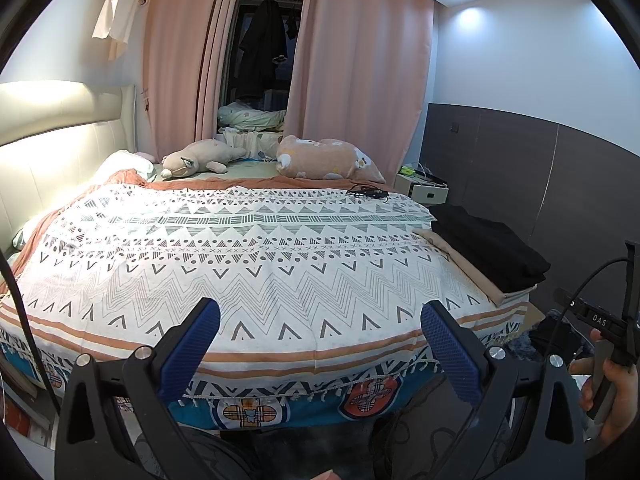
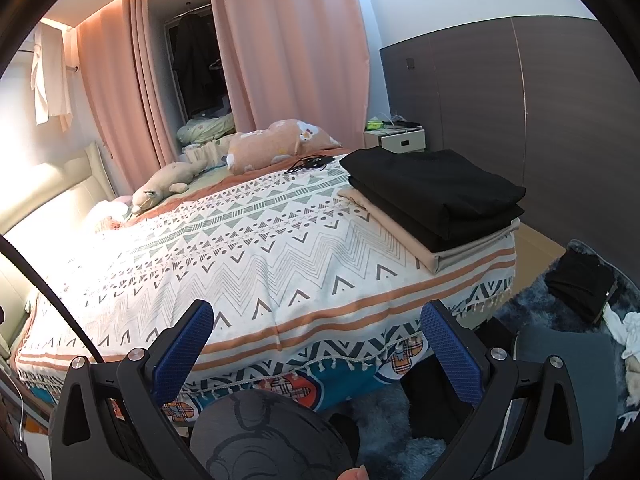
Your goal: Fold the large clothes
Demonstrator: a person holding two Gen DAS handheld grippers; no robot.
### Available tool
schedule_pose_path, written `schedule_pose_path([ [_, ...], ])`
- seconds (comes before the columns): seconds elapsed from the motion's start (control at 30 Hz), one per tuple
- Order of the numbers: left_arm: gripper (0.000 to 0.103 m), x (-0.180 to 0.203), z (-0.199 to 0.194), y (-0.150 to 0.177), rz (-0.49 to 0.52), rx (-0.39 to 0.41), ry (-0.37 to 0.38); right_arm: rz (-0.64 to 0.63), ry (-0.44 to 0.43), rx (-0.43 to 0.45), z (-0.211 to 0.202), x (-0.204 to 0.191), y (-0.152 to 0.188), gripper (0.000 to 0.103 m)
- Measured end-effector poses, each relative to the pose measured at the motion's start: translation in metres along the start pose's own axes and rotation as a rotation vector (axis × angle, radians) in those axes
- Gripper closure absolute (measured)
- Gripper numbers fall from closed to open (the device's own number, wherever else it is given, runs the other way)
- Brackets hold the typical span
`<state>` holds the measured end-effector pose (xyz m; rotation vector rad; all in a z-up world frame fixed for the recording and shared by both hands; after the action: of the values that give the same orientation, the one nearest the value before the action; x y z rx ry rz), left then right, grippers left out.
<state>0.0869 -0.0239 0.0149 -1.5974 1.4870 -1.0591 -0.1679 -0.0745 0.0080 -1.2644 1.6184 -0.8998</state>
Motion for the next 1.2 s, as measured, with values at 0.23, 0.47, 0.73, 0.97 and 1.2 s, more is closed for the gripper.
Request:
schedule_pose_path([
  [0.23,0.001,-0.0017,0.0024,0.0015,-0.005,-0.005,0.001,-0.005,0.001,-0.007,0.0012,0.0002,-0.0003,0.0],
  [0.47,0.001,-0.0024,0.0024,0.0019,-0.007,-0.006,-0.002,-0.001,0.001,-0.008,0.001,0.0025,-0.0017,0.0],
  [0.73,0.001,-0.0019,0.0036,0.001,0.005,-0.005,-0.003,-0.001,0.002,-0.005,0.0,0.0044,-0.0021,0.0],
  [0.97,0.001,-0.0021,0.0045,0.0003,0.006,-0.006,-0.008,0.004,0.003,-0.004,0.0004,0.0083,-0.0027,0.0],
  [1.2,0.001,-0.0022,0.005,0.0024,-0.001,-0.013,-0.022,0.011,0.002,-0.017,0.0024,0.0093,-0.0016,0.0],
])
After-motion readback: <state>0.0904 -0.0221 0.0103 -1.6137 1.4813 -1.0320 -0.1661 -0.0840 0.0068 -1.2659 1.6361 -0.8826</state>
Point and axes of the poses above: each gripper's, at about its wrist camera, not at the fingertips, and z roughly the way its jaws point, x to its right, y to its underside, the point moved 4 cm from there along z, roughly the way its jaws point, and after that the axes turned 4 degrees about -y, right-handed, at the moved point
